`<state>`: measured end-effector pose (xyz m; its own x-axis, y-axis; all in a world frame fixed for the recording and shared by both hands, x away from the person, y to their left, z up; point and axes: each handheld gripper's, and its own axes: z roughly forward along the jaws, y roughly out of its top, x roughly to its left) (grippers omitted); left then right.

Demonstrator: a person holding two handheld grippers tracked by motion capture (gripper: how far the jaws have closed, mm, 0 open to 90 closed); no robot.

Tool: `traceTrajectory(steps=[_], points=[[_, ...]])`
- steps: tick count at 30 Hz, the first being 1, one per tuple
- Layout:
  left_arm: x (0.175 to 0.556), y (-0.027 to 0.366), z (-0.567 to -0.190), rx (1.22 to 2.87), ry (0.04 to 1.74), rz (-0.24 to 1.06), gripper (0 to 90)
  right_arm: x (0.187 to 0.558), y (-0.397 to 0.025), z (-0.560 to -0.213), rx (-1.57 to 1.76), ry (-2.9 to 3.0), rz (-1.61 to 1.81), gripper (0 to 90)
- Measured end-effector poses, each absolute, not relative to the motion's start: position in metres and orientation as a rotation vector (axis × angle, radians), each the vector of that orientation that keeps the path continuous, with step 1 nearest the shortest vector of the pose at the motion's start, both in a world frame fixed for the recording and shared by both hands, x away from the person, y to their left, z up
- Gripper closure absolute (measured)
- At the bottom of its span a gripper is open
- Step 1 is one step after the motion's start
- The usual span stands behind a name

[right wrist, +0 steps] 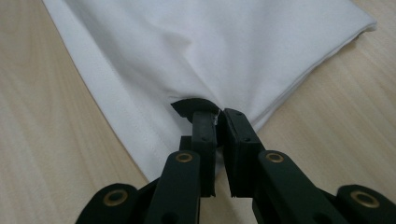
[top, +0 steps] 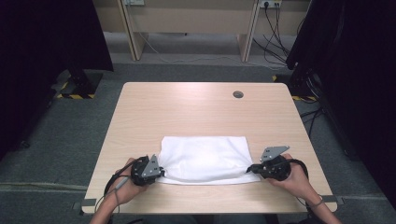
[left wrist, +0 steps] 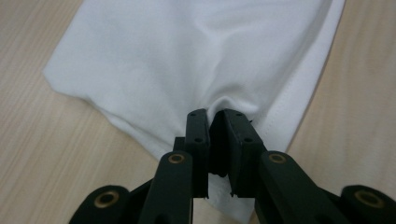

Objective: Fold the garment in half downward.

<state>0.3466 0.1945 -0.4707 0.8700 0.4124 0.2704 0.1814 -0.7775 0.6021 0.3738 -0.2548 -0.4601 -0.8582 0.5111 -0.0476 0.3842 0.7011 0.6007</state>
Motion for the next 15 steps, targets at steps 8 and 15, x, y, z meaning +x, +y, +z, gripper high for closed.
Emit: traceTrajectory(steps=[8, 15], points=[[0.367, 0.192, -0.471, 2.459, 0.449, 0.552, 79.2, 0.389, -0.253, -0.46, 0.757, 2.667, 0.874, 83.7], [0.376, 0.192, -0.47, 2.458, 0.464, 0.561, 79.2, 0.397, -0.252, -0.46, 0.773, 2.653, 0.866, 83.6]])
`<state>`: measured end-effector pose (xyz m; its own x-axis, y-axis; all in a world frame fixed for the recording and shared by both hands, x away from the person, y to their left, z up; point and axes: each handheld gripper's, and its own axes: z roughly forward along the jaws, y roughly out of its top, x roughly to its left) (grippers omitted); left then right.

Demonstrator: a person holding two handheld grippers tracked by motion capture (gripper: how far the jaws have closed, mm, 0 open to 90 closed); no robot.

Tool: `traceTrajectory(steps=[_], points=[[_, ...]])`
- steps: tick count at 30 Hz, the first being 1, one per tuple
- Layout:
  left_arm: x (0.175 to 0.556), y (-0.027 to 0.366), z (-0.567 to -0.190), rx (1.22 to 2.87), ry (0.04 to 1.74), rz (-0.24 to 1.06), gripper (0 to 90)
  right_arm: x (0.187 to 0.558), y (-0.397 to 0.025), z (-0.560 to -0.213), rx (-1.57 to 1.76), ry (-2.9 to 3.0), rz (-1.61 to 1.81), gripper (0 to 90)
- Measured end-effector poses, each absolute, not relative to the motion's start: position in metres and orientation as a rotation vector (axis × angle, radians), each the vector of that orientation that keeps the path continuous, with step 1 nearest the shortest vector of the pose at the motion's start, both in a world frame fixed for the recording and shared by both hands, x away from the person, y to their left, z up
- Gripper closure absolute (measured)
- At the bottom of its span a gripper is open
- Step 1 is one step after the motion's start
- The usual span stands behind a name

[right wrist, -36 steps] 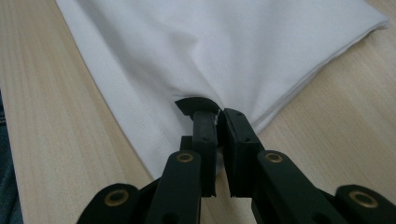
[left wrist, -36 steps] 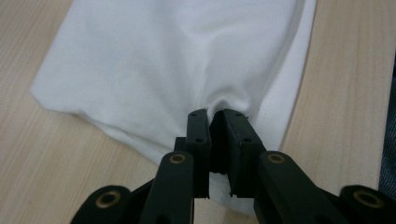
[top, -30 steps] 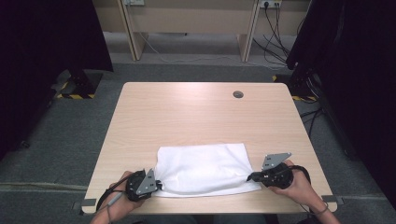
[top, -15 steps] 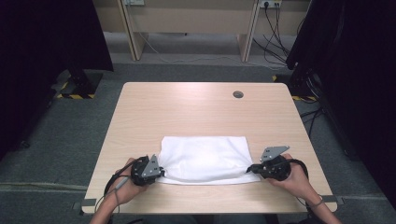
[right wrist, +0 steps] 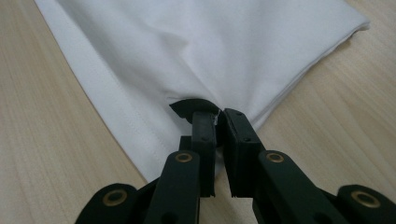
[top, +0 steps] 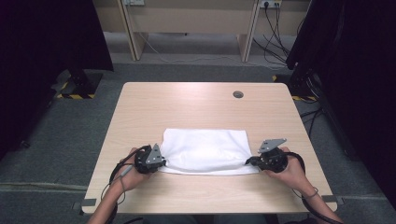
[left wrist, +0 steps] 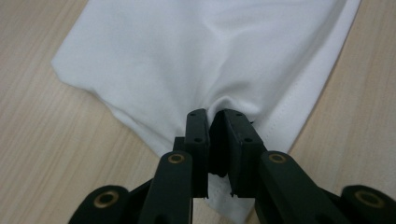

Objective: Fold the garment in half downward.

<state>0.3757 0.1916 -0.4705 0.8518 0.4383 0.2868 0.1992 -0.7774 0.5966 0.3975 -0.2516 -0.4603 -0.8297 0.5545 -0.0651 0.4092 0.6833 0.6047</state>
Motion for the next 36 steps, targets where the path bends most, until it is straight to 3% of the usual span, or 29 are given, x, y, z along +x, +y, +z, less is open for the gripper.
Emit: traceTrajectory(steps=[25, 26, 28, 29, 36], points=[[0.39, 0.192, -0.47, 2.449, 0.512, 0.584, 76.7, 0.423, -0.249, -0.461, 0.825, 2.613, 0.867, 82.1], [0.39, 0.192, -0.47, 2.449, 0.512, 0.584, 71.9, 0.423, -0.249, -0.461, 0.825, 2.613, 0.867, 82.1], [0.388, 0.194, -0.467, 2.428, 0.52, 0.588, 71.9, 0.421, -0.249, -0.461, 0.819, 2.606, 0.869, 77.3], [0.388, 0.194, -0.467, 2.428, 0.52, 0.588, 63.7, 0.421, -0.249, -0.461, 0.819, 2.606, 0.869, 77.3], [0.379, 0.205, -0.45, 2.364, 0.508, 0.581, 57.6, 0.406, -0.261, -0.443, 0.775, 2.604, 0.919, 71.6]])
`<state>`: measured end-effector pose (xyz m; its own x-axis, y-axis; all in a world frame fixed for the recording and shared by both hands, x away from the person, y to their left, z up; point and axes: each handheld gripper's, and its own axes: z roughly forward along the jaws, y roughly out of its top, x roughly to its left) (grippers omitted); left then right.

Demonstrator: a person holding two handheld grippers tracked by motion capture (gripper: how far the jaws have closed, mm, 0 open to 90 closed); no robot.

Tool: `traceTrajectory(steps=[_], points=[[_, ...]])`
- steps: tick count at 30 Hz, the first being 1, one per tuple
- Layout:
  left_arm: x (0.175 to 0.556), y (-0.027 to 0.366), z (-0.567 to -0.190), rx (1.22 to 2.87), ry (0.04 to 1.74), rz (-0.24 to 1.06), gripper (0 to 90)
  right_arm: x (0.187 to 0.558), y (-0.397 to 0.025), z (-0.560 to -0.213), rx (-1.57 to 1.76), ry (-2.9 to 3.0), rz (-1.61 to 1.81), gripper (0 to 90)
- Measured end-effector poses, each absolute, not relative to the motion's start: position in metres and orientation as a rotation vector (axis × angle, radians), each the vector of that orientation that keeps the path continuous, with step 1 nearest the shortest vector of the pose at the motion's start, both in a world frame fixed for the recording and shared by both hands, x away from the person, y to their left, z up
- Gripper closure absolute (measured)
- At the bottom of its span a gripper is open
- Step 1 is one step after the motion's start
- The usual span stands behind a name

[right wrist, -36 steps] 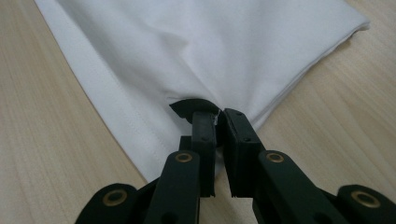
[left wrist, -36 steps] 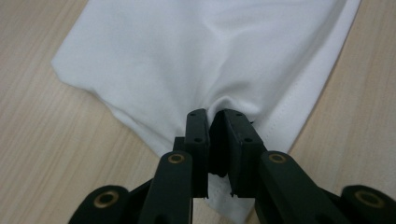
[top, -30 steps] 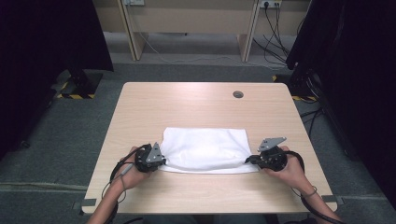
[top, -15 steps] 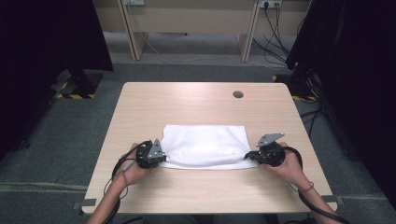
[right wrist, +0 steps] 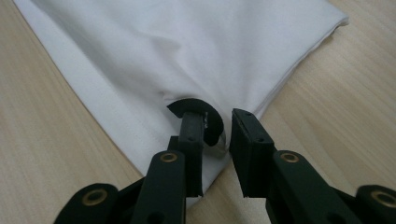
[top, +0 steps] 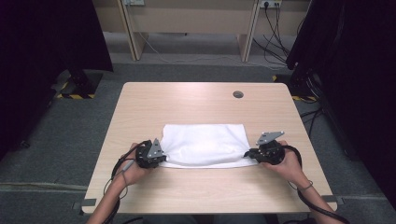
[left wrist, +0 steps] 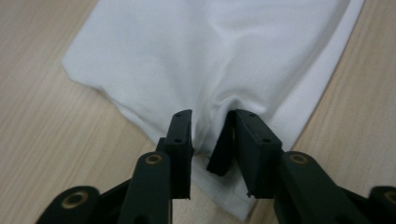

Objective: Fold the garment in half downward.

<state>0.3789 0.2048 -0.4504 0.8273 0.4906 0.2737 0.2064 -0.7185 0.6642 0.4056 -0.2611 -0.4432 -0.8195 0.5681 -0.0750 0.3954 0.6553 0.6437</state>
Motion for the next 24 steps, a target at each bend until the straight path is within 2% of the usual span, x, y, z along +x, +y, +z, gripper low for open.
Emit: traceTrajectory(steps=[4, 8, 9, 15, 24], points=[[0.382, 0.203, -0.43, 2.285, 0.509, 0.627, 57.2, 0.404, -0.262, -0.432, 0.769, 2.577, 0.958, 71.4], [0.389, 0.192, -0.429, 2.286, 0.498, 0.633, 56.4, 0.41, -0.256, -0.425, 0.78, 2.555, 0.973, 71.5], [0.399, 0.178, -0.436, 2.311, 0.486, 0.621, 56.4, 0.417, -0.246, -0.426, 0.787, 2.558, 0.968, 71.5], [0.408, 0.166, -0.448, 2.341, 0.484, 0.611, 56.0, 0.431, -0.224, -0.44, 0.799, 2.582, 0.907, 70.6], [0.4, 0.159, -0.463, 2.382, 0.459, 0.581, 55.7, 0.416, -0.22, -0.455, 0.728, 2.632, 0.803, 70.3]])
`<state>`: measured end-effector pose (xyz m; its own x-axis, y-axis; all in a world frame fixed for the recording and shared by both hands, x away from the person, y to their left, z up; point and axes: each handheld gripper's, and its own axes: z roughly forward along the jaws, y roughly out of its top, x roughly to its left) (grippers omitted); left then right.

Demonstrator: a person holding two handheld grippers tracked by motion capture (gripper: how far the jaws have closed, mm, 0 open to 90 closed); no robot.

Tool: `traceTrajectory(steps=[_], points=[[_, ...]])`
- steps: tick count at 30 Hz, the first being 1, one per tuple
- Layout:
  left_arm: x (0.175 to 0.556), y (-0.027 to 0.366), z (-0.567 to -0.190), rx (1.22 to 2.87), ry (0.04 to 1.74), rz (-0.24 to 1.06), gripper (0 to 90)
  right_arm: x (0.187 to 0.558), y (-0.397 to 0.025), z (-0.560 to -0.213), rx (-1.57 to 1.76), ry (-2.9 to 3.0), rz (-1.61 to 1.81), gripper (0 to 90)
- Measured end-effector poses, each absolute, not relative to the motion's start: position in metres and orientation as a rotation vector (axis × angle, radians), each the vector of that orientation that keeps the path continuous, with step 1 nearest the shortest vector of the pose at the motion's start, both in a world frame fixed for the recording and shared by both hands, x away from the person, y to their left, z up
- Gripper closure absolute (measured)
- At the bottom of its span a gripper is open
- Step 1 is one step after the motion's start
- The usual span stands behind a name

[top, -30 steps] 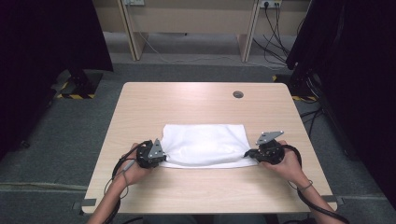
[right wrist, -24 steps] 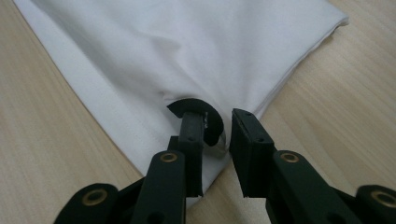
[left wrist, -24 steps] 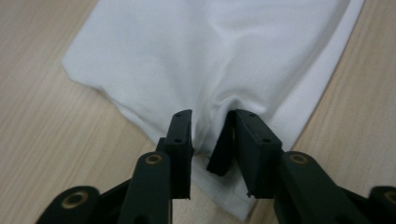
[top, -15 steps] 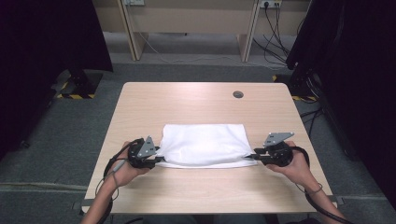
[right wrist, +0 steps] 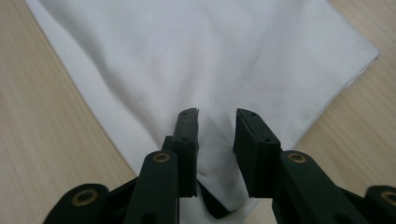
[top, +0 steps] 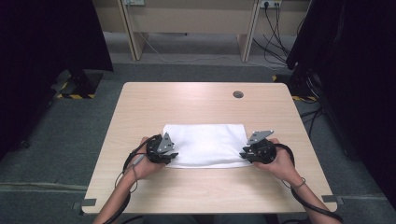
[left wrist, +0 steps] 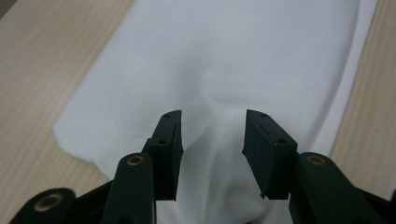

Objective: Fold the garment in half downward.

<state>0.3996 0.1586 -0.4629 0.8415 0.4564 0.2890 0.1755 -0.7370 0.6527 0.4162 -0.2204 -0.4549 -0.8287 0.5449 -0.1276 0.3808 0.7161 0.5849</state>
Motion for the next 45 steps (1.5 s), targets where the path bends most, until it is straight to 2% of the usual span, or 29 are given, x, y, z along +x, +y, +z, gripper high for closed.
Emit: traceTrajectory(steps=[10, 18, 27, 35, 45], points=[[0.407, 0.127, -0.454, 2.336, 0.41, 0.591, 53.9, 0.419, -0.198, -0.44, 0.698, 2.61, 0.87, 67.9], [0.412, 0.099, -0.46, 2.321, 0.379, 0.572, 53.1, 0.422, -0.174, -0.453, 0.687, 2.649, 0.86, 67.1], [0.405, 0.089, -0.472, 2.343, 0.343, 0.551, 53.6, 0.411, -0.173, -0.46, 0.663, 2.663, 0.847, 66.8], [0.4, 0.08, -0.466, 2.324, 0.318, 0.555, 51.9, 0.411, -0.164, -0.453, 0.652, 2.646, 0.886, 65.7], [0.397, 0.077, -0.473, 2.345, 0.307, 0.524, 55.3, 0.41, -0.149, -0.46, 0.631, 2.673, 0.882, 65.1]])
